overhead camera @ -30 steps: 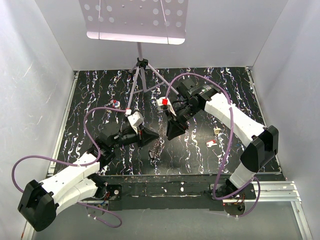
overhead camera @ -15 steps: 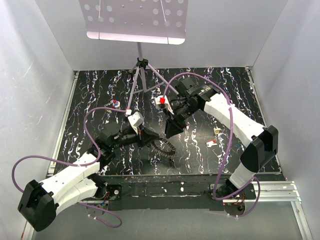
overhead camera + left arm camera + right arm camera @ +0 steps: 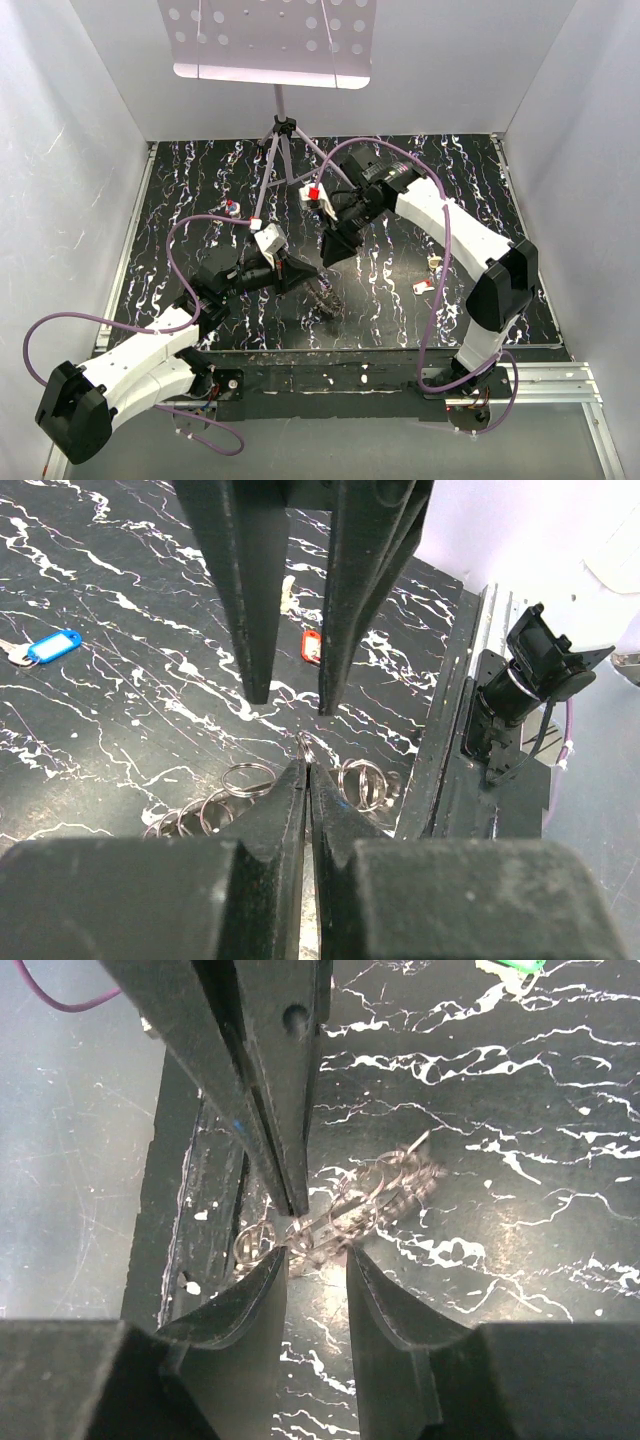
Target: Put the keys on the keyring
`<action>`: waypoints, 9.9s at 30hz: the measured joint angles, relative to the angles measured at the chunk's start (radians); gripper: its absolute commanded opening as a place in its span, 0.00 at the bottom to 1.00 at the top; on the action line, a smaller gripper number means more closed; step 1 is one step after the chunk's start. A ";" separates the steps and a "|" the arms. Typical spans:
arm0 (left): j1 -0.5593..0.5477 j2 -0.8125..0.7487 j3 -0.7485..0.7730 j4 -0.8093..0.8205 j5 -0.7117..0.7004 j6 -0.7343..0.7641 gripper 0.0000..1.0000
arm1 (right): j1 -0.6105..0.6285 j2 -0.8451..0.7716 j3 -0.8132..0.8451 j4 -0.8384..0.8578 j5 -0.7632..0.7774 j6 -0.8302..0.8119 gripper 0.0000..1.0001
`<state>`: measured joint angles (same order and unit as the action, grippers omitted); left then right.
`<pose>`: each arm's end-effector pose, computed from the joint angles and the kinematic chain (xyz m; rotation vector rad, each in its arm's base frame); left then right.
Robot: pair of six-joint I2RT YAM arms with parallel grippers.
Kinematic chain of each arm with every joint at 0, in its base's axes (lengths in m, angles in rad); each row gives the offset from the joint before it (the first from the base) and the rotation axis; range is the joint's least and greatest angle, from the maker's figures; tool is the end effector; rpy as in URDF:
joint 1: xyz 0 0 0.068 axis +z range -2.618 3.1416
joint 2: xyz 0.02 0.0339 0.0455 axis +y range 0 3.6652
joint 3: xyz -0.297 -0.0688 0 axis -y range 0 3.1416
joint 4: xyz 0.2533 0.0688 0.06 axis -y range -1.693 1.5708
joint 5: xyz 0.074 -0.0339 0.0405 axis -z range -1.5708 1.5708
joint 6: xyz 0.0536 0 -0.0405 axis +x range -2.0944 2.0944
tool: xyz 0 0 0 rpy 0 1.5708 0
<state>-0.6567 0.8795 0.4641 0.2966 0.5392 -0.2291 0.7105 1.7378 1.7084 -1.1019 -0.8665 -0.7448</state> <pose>0.1462 -0.1474 0.2808 0.7902 1.6179 -1.1019 0.2543 0.2727 0.3605 -1.8331 1.6745 1.1327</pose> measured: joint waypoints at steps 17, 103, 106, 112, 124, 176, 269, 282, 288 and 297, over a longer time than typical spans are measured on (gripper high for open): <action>0.000 -0.039 -0.016 0.000 -0.003 -0.011 0.00 | 0.077 0.030 0.030 -0.011 0.031 -0.022 0.25; 0.001 0.105 0.002 0.027 0.161 -0.172 0.37 | 0.103 -0.039 -0.116 -0.027 0.130 -0.008 0.01; 0.006 0.121 0.005 0.037 0.175 -0.173 0.30 | 0.099 -0.039 -0.116 -0.032 0.130 -0.004 0.01; 0.007 0.139 0.008 0.050 0.185 -0.172 0.30 | 0.095 -0.039 -0.116 -0.048 0.127 0.002 0.01; 0.008 0.145 0.010 0.051 0.185 -0.159 0.36 | 0.093 -0.039 -0.116 -0.056 0.123 0.006 0.01; 0.007 0.121 -0.033 0.135 0.201 -0.184 0.34 | 0.101 -0.034 -0.113 -0.056 0.074 0.009 0.01; 0.006 -0.098 -0.130 0.212 0.016 -0.203 0.00 | 0.012 -0.061 -0.116 0.009 -0.170 0.119 0.48; 0.006 -0.103 -0.131 0.214 -0.003 -0.214 0.00 | 0.037 -0.060 -0.121 0.031 -0.164 0.134 0.42; 0.006 -0.108 -0.146 0.215 -0.021 -0.213 0.00 | 0.048 -0.060 -0.121 0.002 -0.186 0.097 0.39; 0.006 -0.122 -0.162 0.212 -0.060 -0.212 0.00 | 0.072 -0.060 -0.121 -0.025 -0.195 0.082 0.39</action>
<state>-0.6510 0.7578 0.3023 0.5087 0.4797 -0.4416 0.7830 1.6783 1.5875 -1.1267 -1.0615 -0.6624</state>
